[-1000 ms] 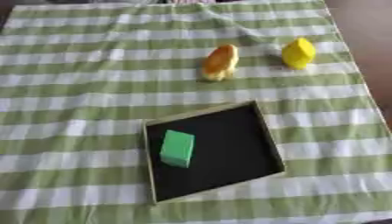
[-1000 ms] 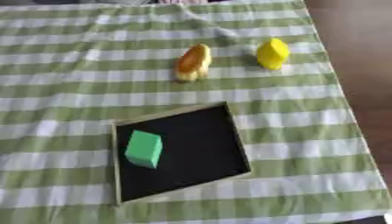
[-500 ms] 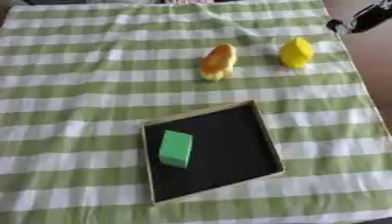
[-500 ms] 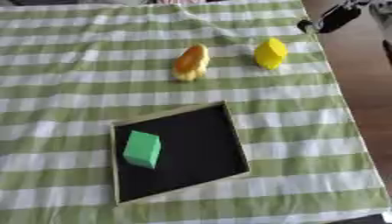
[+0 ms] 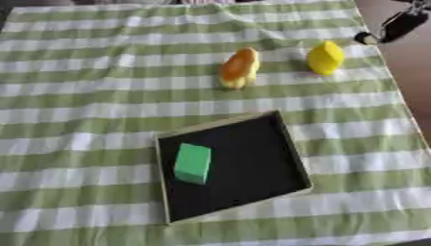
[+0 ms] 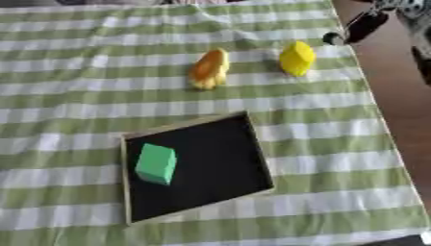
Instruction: Pick up objects on the table and place them in the box.
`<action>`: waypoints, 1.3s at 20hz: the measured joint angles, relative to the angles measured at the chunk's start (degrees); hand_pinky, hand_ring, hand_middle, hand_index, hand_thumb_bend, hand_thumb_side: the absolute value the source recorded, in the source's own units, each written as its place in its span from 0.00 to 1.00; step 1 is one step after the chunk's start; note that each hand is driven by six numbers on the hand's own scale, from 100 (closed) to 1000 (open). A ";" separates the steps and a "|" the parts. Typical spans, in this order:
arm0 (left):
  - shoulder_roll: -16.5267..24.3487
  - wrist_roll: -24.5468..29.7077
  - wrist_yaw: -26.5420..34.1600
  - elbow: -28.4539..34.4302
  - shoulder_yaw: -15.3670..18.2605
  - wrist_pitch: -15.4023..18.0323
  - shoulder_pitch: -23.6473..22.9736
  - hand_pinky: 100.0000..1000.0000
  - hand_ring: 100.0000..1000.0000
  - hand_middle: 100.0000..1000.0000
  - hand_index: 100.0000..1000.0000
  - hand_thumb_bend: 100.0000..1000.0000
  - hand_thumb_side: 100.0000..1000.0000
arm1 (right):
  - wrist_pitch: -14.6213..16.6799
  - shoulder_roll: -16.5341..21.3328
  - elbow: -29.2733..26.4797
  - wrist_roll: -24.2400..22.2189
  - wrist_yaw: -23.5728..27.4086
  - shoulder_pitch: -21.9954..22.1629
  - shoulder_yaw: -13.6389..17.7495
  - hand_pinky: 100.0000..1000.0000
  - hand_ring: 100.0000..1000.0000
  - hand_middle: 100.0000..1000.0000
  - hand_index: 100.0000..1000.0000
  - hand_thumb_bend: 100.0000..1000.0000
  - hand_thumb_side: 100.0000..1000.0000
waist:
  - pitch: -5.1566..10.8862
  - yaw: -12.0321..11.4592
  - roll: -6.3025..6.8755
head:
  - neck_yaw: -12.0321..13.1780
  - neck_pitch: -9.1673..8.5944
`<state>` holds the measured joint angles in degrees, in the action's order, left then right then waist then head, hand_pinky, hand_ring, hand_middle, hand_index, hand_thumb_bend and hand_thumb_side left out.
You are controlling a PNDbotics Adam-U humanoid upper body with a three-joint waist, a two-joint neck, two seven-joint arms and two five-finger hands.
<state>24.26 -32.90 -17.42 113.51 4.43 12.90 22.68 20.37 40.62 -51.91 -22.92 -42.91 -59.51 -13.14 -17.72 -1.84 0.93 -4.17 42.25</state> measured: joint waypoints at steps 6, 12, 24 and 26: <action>-0.01 -0.12 0.13 0.00 0.00 -0.17 0.01 0.82 0.82 0.77 0.93 0.00 0.43 | 1.35 -1.12 1.64 -0.83 -3.12 0.01 -0.03 0.95 0.98 0.88 0.98 0.30 0.00 | -0.51 -0.14 0.10 | -0.07 -0.56; -0.02 -0.23 0.25 0.00 0.00 -0.39 0.01 0.82 0.82 0.77 0.92 0.00 0.43 | 2.71 -1.30 1.91 -2.39 -3.46 0.04 0.02 0.96 0.98 0.89 0.98 0.31 0.00 | -0.98 -0.16 0.22 | -0.27 -0.59; -0.02 0.21 0.26 0.00 0.00 -1.02 -0.04 0.82 0.82 0.76 0.92 0.00 0.41 | 4.06 0.07 -2.67 -10.35 1.19 0.14 0.05 0.96 0.99 0.90 0.99 0.33 0.00 | -1.20 0.10 -0.03 | -0.23 -0.70; -0.02 0.28 0.26 0.00 0.00 -1.09 -0.04 0.82 0.82 0.76 0.92 0.00 0.41 | 4.50 0.45 -3.54 -12.33 2.36 0.44 0.02 0.96 0.99 0.91 0.99 0.32 0.00 | -1.20 0.14 -0.06 | -0.22 -0.70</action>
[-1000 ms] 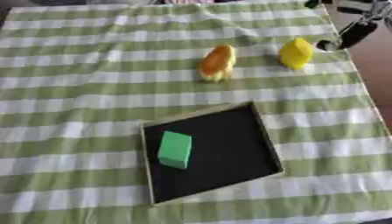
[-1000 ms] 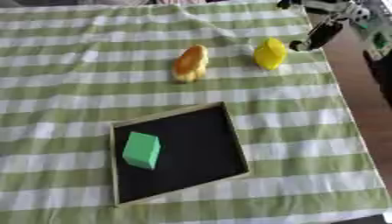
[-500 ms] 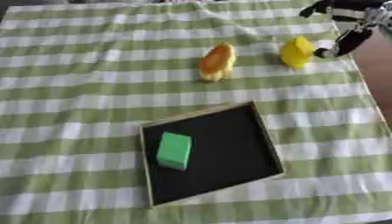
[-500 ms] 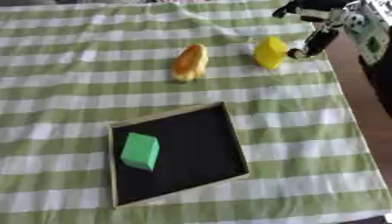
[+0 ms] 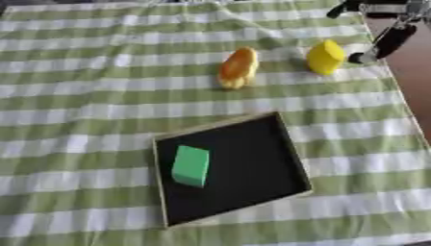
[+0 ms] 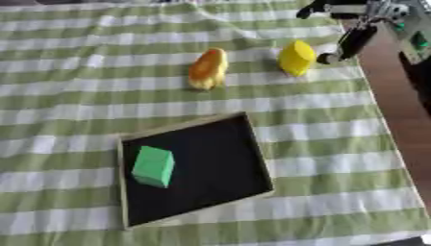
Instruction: Pick up objects on the table and place them in the box.
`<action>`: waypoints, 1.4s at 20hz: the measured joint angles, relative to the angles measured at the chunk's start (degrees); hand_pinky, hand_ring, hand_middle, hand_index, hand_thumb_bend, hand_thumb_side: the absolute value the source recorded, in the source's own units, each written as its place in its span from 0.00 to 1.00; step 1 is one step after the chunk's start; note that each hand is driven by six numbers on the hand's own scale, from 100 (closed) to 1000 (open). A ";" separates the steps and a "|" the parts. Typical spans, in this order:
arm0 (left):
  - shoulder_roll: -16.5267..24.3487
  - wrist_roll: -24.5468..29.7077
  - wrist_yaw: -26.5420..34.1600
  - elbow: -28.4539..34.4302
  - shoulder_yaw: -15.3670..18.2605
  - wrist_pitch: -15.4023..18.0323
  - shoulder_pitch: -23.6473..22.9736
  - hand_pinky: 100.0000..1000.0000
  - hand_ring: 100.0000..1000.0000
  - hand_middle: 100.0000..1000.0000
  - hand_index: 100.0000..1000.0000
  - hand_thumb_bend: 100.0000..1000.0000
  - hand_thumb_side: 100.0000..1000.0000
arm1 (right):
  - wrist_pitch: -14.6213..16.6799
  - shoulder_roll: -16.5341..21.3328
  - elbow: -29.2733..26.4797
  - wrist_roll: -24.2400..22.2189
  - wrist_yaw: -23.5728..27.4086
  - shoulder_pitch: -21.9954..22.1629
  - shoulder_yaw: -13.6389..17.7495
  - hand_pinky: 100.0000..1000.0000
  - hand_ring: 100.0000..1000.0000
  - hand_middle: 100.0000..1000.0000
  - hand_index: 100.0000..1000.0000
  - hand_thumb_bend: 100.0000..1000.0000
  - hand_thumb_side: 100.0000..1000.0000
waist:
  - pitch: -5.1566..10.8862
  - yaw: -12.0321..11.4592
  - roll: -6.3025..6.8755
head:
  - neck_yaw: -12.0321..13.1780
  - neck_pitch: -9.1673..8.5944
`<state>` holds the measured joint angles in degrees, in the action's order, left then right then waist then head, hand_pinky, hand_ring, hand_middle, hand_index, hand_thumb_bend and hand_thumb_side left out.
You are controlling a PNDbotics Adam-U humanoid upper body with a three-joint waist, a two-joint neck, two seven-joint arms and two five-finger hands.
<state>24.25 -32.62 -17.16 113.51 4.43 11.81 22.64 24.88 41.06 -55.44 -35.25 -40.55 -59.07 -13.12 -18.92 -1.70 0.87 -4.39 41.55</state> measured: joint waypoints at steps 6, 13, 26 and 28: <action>0.00 0.10 -0.01 0.00 0.00 -0.09 0.00 0.82 0.83 0.76 0.92 0.00 0.40 | 0.98 0.57 -0.79 -4.53 1.32 0.63 -1.09 0.96 0.99 0.91 0.99 0.33 0.00 | 0.00 0.05 -0.15 | 0.01 0.00; 0.00 0.10 -0.02 0.00 0.01 -0.09 0.00 0.82 0.82 0.75 0.92 0.00 0.41 | 0.93 0.57 -0.74 -5.33 1.89 0.82 -1.77 0.96 0.99 0.90 0.99 0.33 0.00 | 0.00 -0.06 -0.23 | -0.06 0.00; -0.12 0.07 0.02 0.00 0.01 -0.06 0.02 0.82 0.82 0.76 0.92 0.00 0.42 | -1.30 -1.31 2.78 1.54 -1.25 0.86 -1.62 0.94 0.98 0.88 0.97 0.29 0.00 | -0.62 -0.43 0.12 | -0.38 -0.23; -0.12 0.07 0.03 0.00 0.01 -0.06 0.02 0.82 0.82 0.76 0.92 0.00 0.42 | -1.44 -1.57 3.20 1.89 -1.39 0.89 -1.43 0.94 0.98 0.88 0.97 0.27 0.00 | -0.83 -0.50 0.21 | -0.40 -0.32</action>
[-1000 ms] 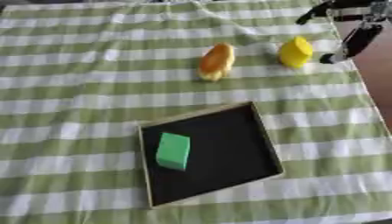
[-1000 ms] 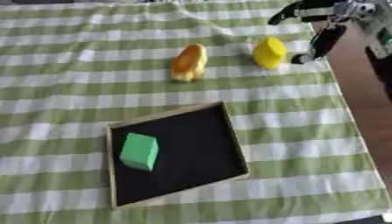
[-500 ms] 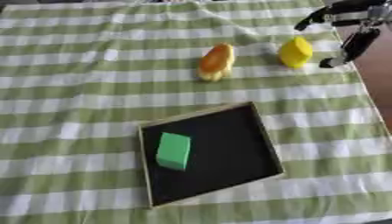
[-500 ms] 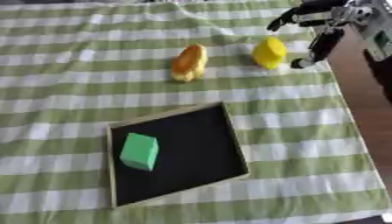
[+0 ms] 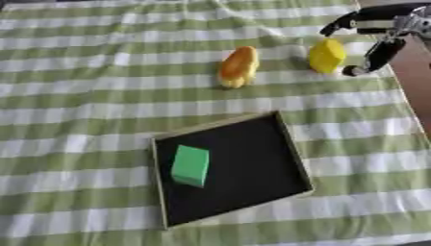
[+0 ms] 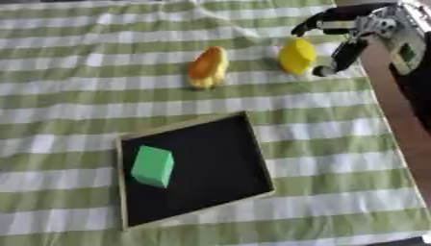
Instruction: Pick up objects on the table and place them in the box.
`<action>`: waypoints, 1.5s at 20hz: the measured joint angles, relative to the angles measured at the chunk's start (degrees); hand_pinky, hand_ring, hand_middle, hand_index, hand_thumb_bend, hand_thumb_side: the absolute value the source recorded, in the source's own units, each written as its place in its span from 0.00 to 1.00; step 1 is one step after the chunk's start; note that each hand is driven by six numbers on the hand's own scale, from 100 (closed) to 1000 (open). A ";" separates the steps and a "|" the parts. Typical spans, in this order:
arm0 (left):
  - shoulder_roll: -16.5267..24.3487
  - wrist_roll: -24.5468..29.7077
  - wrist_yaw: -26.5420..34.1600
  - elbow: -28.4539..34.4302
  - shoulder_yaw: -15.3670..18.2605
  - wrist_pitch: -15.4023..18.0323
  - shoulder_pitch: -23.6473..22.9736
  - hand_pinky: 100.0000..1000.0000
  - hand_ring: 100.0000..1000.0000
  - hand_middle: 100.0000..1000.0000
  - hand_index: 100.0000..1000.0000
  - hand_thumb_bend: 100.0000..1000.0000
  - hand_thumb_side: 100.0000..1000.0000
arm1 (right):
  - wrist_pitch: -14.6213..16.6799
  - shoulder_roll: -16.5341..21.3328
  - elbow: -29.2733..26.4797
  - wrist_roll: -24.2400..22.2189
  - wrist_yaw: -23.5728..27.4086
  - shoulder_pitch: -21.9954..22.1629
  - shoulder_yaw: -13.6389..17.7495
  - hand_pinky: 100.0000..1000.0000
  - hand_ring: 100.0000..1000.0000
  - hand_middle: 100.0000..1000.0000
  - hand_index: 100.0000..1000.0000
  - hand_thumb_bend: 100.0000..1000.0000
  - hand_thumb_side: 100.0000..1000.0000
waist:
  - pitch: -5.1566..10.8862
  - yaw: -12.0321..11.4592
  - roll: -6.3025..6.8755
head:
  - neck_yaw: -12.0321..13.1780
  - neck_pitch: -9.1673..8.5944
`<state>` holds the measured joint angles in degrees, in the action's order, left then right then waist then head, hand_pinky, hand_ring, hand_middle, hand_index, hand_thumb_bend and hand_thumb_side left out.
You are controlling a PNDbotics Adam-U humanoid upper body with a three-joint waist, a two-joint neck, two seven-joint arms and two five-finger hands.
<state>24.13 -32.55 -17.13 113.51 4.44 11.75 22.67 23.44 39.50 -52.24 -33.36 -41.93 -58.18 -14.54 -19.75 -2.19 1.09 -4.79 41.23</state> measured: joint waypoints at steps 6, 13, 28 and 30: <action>-0.24 0.01 0.10 0.00 0.00 -0.02 0.00 0.82 0.83 0.76 0.92 0.00 0.43 | -0.61 -0.47 0.70 1.03 -0.02 0.03 0.21 0.92 0.95 0.81 0.92 0.09 0.00 | -0.40 -0.18 0.18 | -0.07 -0.14; -0.46 0.03 0.20 0.00 0.00 -0.04 0.00 0.82 0.83 0.76 0.92 0.00 0.43 | -2.56 -0.75 0.81 2.85 1.53 0.01 0.39 0.86 0.84 0.55 0.70 0.04 0.00 | -0.41 -0.16 0.18 | -0.08 -0.14; -0.46 0.05 0.20 0.00 0.00 -0.06 0.06 0.83 0.83 0.76 0.92 0.00 0.43 | -7.86 -0.78 -7.49 13.10 8.59 0.31 -0.05 0.76 0.62 0.17 0.25 0.00 0.00 | -0.37 -0.12 -0.11 | -0.08 -0.12; -0.46 0.05 0.20 0.00 0.00 -0.06 0.08 0.83 0.83 0.76 0.92 0.00 0.42 | -8.89 0.15 -12.70 12.80 11.57 1.00 -0.70 0.76 0.61 0.18 0.25 0.00 0.00 | -0.36 -0.12 -0.15 | -0.08 -0.10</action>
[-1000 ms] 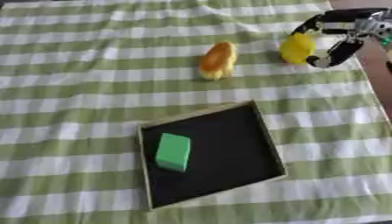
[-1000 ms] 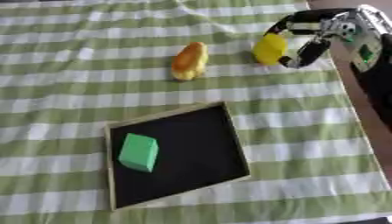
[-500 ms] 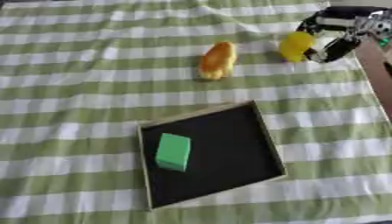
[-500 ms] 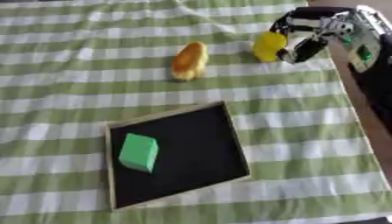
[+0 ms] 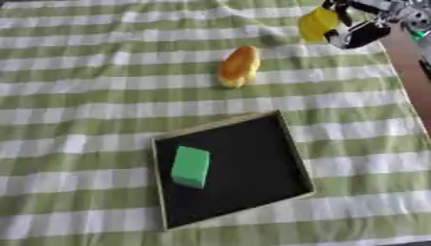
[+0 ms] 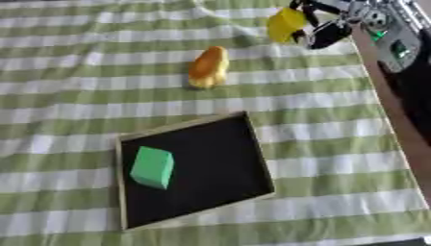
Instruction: Pick up objects on the table and place them in the box.
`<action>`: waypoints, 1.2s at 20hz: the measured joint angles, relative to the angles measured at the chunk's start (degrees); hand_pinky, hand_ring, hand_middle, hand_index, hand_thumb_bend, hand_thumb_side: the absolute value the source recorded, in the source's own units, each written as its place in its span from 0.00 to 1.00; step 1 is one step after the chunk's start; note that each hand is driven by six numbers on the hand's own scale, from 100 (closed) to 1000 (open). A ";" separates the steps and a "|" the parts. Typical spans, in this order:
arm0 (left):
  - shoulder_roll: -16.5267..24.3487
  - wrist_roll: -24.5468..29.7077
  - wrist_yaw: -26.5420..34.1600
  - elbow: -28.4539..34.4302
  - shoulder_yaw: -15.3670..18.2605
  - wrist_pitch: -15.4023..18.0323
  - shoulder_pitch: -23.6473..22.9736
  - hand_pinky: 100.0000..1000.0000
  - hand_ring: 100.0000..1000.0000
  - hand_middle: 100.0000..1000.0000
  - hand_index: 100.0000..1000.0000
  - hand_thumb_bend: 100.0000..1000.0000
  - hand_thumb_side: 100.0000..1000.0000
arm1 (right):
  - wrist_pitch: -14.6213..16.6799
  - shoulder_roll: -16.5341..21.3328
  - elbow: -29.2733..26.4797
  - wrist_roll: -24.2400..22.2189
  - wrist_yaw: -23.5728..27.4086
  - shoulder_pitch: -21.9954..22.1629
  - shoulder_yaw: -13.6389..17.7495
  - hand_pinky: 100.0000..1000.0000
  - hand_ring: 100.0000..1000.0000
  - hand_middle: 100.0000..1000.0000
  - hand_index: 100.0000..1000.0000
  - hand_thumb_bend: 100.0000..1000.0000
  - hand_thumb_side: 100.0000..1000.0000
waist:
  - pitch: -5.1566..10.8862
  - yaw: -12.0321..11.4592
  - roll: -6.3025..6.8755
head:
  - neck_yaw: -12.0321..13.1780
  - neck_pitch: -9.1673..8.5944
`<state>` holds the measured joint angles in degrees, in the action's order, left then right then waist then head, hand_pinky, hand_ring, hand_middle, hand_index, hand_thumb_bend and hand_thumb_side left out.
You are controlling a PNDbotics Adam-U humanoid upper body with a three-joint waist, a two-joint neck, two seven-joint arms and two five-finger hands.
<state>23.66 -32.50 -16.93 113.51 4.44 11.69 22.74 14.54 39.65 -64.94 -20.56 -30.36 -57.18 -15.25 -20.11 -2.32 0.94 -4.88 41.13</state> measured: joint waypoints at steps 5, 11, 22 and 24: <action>0.00 0.01 -0.01 0.00 0.00 0.01 0.33 0.83 0.83 0.76 0.92 0.00 0.42 | -3.65 5.49 -20.42 -0.29 6.84 4.22 -3.61 0.75 0.59 0.20 0.28 0.00 0.00 | 0.03 -0.10 -0.04 | -0.04 0.11; 0.00 0.22 -0.01 0.00 -0.09 0.18 0.60 0.83 0.83 0.76 0.92 0.00 0.42 | -7.92 10.61 -44.02 -0.47 10.34 7.59 -9.12 0.74 0.58 0.24 0.31 0.00 0.00 | 0.61 -0.49 -0.10 | -0.35 0.14; 0.00 0.43 0.00 0.00 -0.35 0.21 0.61 0.83 0.83 0.76 0.92 0.00 0.42 | -7.66 9.98 -48.69 -2.48 9.25 9.78 -15.45 0.73 0.59 0.29 0.36 0.00 0.03 | 0.74 -0.50 -0.23 | -0.50 0.20; 0.00 0.43 0.01 0.00 -0.35 0.21 0.61 0.83 0.83 0.76 0.92 0.00 0.42 | -7.98 9.56 -48.78 -3.49 8.06 10.65 -16.44 0.73 0.59 0.29 0.36 0.02 0.00 | 0.74 -0.51 -0.21 | -0.59 0.22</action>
<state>23.67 -32.07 -16.92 113.51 4.08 11.90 23.35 6.56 49.20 -113.72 -24.05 -22.30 -46.53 -31.68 -19.38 -2.83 0.73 -5.47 41.35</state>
